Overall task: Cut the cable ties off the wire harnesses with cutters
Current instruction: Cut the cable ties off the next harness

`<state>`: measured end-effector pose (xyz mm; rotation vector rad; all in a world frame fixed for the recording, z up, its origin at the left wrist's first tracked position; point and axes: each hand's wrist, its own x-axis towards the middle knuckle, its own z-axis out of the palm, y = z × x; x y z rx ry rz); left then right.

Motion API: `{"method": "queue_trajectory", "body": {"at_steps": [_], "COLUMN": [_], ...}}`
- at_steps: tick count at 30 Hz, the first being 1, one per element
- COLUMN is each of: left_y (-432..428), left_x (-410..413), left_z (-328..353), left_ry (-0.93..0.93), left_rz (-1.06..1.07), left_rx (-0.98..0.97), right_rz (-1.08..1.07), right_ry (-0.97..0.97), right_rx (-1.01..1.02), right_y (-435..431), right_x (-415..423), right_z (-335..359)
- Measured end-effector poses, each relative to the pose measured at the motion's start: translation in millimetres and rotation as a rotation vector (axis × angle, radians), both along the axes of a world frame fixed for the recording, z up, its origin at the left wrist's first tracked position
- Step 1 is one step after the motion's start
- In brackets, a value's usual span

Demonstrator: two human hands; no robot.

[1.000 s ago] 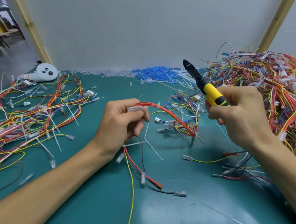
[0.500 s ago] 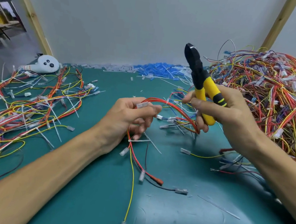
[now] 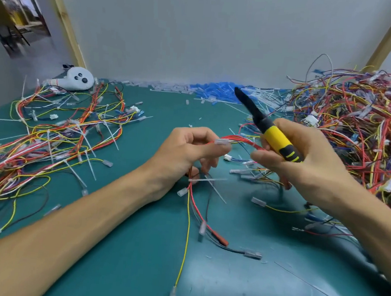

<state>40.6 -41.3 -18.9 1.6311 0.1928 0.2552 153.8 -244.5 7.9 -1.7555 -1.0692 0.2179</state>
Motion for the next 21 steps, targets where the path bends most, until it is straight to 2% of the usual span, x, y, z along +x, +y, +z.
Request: {"method": "queue_trajectory", "body": {"at_steps": [5,9,13,17,21], "left_y": [1.5,-1.6,-8.9,-5.6,3.8], "left_x": [-2.6,-4.5,-2.0,0.8,0.9], "left_z": [4.3,8.1,-1.5,-7.2,-1.7], "left_ry": [-0.012,-0.006,-0.009,-0.058,-0.109], "left_rz": [-0.016,-0.078,-0.023,0.089,0.222], "left_rx": [-0.023,0.031,0.303,0.482,0.525], "right_rz": [-0.298,-0.448,-0.489,-0.504,-0.509], "right_ry": [0.159,0.333,0.357,0.308,0.283], "right_rx": [0.272,0.382,0.387,0.352,0.315], "right_y": [0.6,-6.2,-7.6,-6.9,-7.6], "right_x": [15.2,27.2,31.2,32.9,32.5], "right_z": [-2.0,2.6,2.8,1.7,2.5]}}
